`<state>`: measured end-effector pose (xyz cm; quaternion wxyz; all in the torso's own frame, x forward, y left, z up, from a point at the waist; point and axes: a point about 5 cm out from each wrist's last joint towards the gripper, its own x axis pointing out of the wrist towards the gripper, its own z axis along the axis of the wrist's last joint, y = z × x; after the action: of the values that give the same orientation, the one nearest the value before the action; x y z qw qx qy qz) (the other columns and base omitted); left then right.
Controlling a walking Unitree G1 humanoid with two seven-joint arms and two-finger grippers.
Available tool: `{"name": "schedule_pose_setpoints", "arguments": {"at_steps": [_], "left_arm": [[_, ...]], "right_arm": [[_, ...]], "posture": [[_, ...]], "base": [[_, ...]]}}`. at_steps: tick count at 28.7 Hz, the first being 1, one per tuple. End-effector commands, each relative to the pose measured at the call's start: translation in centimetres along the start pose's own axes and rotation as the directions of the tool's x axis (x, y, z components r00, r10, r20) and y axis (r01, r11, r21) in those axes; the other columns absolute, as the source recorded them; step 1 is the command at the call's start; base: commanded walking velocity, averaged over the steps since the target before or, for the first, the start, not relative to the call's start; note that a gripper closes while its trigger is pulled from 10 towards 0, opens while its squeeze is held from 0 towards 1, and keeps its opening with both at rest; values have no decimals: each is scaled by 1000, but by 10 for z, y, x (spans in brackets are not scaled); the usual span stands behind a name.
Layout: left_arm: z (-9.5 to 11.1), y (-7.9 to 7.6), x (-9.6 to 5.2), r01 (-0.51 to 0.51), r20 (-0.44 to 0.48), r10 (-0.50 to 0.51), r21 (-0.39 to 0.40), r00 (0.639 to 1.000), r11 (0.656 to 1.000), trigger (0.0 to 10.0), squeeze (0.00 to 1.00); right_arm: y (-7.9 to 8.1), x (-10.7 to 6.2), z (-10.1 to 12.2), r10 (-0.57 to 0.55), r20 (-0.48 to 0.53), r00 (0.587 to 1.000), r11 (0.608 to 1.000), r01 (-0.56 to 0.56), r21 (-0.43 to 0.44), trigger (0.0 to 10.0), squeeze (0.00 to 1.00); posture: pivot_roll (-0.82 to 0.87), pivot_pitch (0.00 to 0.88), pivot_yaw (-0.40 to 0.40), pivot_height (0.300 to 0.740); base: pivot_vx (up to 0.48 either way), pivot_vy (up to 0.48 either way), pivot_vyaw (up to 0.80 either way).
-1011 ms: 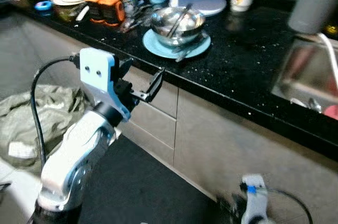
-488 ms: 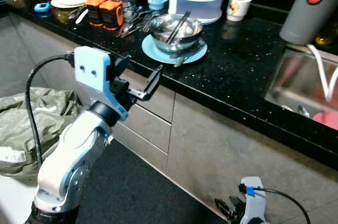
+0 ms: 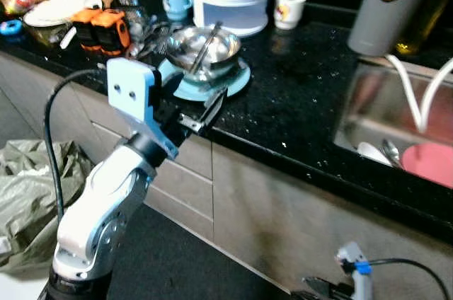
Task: Kitchen organization
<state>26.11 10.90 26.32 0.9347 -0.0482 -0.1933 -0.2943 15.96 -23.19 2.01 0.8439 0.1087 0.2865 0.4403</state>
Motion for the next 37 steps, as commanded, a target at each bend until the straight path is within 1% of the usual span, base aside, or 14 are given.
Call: {"name": "schedule_pose_setpoints", "arguments": {"at_steps": [1,3,4,6,13,20,22,23,26,28,30,31,34,37], "left_arm": [[-2,-1,0,11,-5,-11,-6,1000,1000,10000,0],[-1,-1,-1,13,-5,-13,-19,1000,1000,10000,0],[-1,-1,-1,13,-5,-13,-19,1000,1000,10000,0],[-1,-3,0,29,-7,-29,-27,1000,999,10000,0],[-1,-6,1,48,-5,-48,-23,999,999,10000,0],[0,-6,1,52,-5,-52,-21,999,998,10000,0],[-1,-7,1,53,-8,-53,-22,999,998,10000,0],[-1,-7,1,53,-8,-53,-22,999,998,10000,0],[-2,-10,1,62,-11,-62,-28,998,998,10000,0],[-3,-11,0,63,-12,-64,-29,998,998,10000,0],[-3,-11,0,64,-14,-64,-28,998,998,10000,0],[-2,-11,0,63,-12,-64,-29,998,998,10000,0],[-2,-11,1,63,-12,-63,-29,998,998,10000,0],[-2,-12,0,62,-14,-62,-31,998,998,10000,0]], "right_arm": [[15,-6,-9,145,-40,989,987,-142,70,10000,0],[26,-12,-11,253,-78,964,964,-246,98,10000,0],[26,-12,-11,253,-78,964,964,-246,98,10000,0],[38,-20,-16,353,-132,926,933,-337,129,10000,0],[49,-30,-19,446,-201,872,893,-418,166,10000,0],[58,-24,16,508,-70,858,861,-504,74,10000,0],[70,-18,41,563,-25,826,826,-563,-7,10000,0],[70,-18,41,563,-25,826,826,-563,-7,10000,0],[84,-16,64,617,-13,787,783,-616,-87,10000,0],[88,-13,75,626,4,780,774,-620,-132,10000,0],[94,-7,91,637,82,767,766,-617,-179,10000,0],[98,0,110,619,192,761,783,-580,-225,10000,0],[102,8,126,597,278,752,800,-535,-270,10000,0],[117,33,141,527,381,759,849,-445,-286,10000,0]], "posture": [[26,45,4,740],[25,44,4,740],[25,44,4,740],[26,41,4,740],[27,42,3,740],[25,51,5,740],[23,54,5,740],[23,54,5,740],[25,58,3,740],[22,58,2,740],[26,59,0,740],[26,59,0,740],[27,62,-2,740],[28,66,-5,740]], "base": [[289,0,0],[120,0,0],[0,0,0],[0,0,0],[0,0,0],[0,0,0],[0,0,0],[0,0,0],[0,0,0],[0,0,0],[0,0,0],[0,0,0],[0,0,0],[0,0,0]]}}
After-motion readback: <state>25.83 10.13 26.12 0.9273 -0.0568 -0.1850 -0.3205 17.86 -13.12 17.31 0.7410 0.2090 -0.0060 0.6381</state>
